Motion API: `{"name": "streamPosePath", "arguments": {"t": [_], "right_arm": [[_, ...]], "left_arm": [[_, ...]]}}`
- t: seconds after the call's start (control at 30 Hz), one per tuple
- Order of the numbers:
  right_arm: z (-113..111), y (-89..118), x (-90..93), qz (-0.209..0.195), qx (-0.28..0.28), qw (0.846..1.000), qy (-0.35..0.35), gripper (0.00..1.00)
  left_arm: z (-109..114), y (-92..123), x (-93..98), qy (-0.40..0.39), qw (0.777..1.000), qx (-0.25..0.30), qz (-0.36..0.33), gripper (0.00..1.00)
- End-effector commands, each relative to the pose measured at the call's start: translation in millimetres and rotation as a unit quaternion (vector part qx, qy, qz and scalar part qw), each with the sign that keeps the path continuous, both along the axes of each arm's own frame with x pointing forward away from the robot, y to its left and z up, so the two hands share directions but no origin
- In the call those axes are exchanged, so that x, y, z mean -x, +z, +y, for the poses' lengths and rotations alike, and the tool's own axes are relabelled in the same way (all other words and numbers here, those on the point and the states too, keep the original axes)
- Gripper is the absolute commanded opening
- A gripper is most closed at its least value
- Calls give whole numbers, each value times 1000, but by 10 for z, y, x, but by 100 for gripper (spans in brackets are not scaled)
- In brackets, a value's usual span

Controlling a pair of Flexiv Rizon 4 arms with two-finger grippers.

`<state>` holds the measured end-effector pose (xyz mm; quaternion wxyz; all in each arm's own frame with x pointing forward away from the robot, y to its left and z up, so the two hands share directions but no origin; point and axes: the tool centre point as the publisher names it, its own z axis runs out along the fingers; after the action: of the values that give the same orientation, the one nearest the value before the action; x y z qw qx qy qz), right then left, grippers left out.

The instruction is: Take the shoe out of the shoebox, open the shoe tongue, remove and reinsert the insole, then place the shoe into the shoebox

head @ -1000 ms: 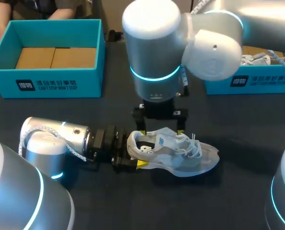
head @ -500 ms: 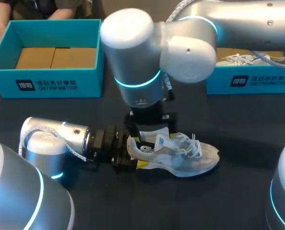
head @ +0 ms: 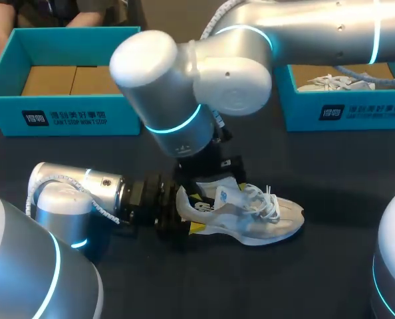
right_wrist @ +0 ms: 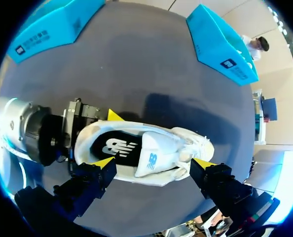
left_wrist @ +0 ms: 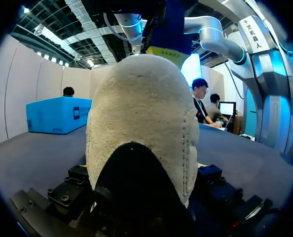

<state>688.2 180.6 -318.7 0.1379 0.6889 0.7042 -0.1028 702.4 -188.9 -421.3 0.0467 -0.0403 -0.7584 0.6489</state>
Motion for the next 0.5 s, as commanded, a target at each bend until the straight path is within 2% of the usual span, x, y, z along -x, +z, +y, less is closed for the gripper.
{"name": "streamPosePath", "arguments": {"t": [0.03,0.5], "right_arm": [[11,-71,49,-102,110,954,-261,100],[-197,-290,17,-128,107,940,-297,100]], "left_arm": [[11,-27,-20,0,1000,-1,0,0],[11,-27,-20,0,1000,-1,0,0]]}}
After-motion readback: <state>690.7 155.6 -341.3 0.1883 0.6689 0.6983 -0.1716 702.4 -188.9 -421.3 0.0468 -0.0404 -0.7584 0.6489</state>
